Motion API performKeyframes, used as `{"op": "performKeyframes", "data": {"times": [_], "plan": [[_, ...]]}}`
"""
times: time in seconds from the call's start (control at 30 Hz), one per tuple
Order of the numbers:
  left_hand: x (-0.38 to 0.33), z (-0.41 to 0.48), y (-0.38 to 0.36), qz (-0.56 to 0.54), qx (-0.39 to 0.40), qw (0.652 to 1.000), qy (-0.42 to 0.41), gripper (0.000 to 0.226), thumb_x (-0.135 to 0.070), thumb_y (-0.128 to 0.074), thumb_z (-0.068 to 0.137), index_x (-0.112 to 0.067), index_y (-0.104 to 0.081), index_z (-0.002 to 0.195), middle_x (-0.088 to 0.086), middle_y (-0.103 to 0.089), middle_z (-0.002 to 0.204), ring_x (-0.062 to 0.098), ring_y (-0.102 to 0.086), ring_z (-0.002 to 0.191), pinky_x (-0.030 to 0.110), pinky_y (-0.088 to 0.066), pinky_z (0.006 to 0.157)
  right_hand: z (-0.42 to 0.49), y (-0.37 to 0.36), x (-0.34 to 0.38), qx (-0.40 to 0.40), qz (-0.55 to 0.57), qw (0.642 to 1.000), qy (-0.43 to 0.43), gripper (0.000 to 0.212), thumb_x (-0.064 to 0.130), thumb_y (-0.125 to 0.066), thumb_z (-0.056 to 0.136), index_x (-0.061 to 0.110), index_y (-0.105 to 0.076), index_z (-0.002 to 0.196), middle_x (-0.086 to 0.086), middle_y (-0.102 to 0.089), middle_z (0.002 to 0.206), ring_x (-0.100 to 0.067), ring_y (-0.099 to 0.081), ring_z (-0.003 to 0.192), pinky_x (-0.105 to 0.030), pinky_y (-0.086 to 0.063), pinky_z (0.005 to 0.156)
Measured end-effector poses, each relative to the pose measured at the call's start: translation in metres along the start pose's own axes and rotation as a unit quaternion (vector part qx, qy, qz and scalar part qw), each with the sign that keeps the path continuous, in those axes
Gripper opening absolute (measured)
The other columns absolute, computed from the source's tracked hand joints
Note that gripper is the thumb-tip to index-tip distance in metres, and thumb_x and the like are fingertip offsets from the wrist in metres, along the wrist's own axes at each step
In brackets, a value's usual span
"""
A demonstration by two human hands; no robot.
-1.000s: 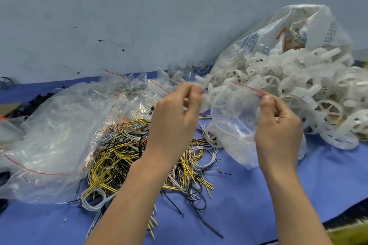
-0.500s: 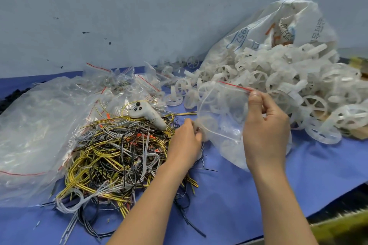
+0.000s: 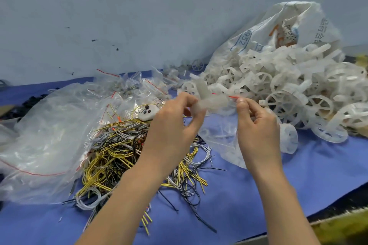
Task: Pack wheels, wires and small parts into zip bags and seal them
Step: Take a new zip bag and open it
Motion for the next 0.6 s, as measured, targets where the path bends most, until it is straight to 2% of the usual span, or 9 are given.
{"op": "performKeyframes", "data": {"times": [0.07, 0.13, 0.27, 0.33, 0.47, 0.53, 0.6], "plan": [[-0.006, -0.003, -0.007, 0.111, 0.009, 0.992, -0.054, 0.009, -0.024, -0.064, 0.091, -0.022, -0.056, 0.088, -0.014, -0.056, 0.081, 0.01, -0.052, 0.084, 0.029, -0.043, 0.07, -0.001, -0.005, 0.001, 0.013, -0.003, 1.0, 0.004, 0.031, 0.043, -0.045, 0.103, 0.029, -0.072, 0.099, -0.002, -0.06, 0.079, -0.023, -0.048, 0.073, -0.039, -0.043, 0.069], [-0.008, -0.002, -0.02, 0.174, 0.035, 0.981, -0.083, 0.004, -0.02, -0.062, 0.091, -0.019, -0.058, 0.093, -0.008, -0.06, 0.088, 0.017, -0.049, 0.091, 0.03, -0.041, 0.076, -0.003, -0.007, 0.001, 0.023, -0.015, 1.0, 0.012, 0.032, 0.042, -0.045, 0.103, 0.027, -0.073, 0.102, -0.003, -0.058, 0.08, -0.021, -0.046, 0.073, -0.039, -0.042, 0.069], [0.0, 0.0, -0.045, 0.189, 0.096, 0.977, -0.041, 0.012, -0.022, -0.055, 0.097, -0.014, -0.058, 0.106, 0.002, -0.06, 0.105, 0.023, -0.048, 0.102, 0.029, -0.034, 0.085, -0.006, -0.015, 0.008, 0.042, -0.056, 0.997, 0.036, 0.03, 0.04, -0.044, 0.102, 0.029, -0.071, 0.093, 0.0, -0.051, 0.077, -0.013, -0.046, 0.073, -0.034, -0.032, 0.066], [0.0, 0.002, -0.059, 0.166, 0.159, 0.973, -0.031, 0.017, -0.024, -0.054, 0.097, -0.013, -0.061, 0.107, 0.006, -0.06, 0.104, 0.026, -0.051, 0.103, 0.033, -0.038, 0.086, -0.006, -0.016, 0.008, 0.046, -0.069, 0.996, 0.041, 0.029, 0.039, -0.045, 0.102, 0.029, -0.071, 0.093, 0.002, -0.049, 0.077, -0.013, -0.046, 0.073, -0.032, -0.028, 0.065], [-0.004, -0.002, -0.072, 0.141, 0.23, 0.959, -0.085, 0.022, -0.015, -0.047, 0.099, -0.014, -0.06, 0.116, 0.006, -0.063, 0.102, 0.029, -0.057, 0.096, 0.042, -0.043, 0.081, -0.005, -0.011, 0.009, 0.047, -0.078, 0.994, 0.053, 0.03, 0.04, -0.044, 0.102, 0.031, -0.072, 0.102, 0.001, -0.049, 0.079, -0.011, -0.048, 0.075, -0.03, -0.025, 0.063], [-0.003, -0.005, -0.073, 0.18, 0.228, 0.95, -0.112, 0.033, -0.008, -0.046, 0.095, -0.018, -0.052, 0.126, 0.0, -0.061, 0.088, 0.029, -0.053, 0.078, 0.035, -0.032, 0.068, -0.005, -0.01, 0.011, 0.05, -0.074, 0.994, 0.061, 0.03, 0.04, -0.043, 0.102, 0.032, -0.072, 0.108, 0.001, -0.049, 0.081, -0.012, -0.049, 0.076, -0.03, -0.028, 0.064], [-0.003, -0.009, -0.072, 0.226, 0.226, 0.941, -0.115, 0.047, -0.005, -0.045, 0.091, -0.018, -0.041, 0.137, -0.002, -0.054, 0.078, 0.027, -0.039, 0.066, 0.032, -0.015, 0.065, -0.005, -0.011, 0.013, 0.049, -0.07, 0.994, 0.066, 0.031, 0.04, -0.043, 0.102, 0.034, -0.072, 0.112, 0.0, -0.051, 0.082, -0.014, -0.05, 0.077, -0.032, -0.034, 0.067]]}}
Point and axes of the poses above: each hand's wrist, its own z-axis towards the middle knuckle, its own y-axis out of the back of the hand, x = y × z, the point moved 6 cm from there along z, towards the middle knuckle
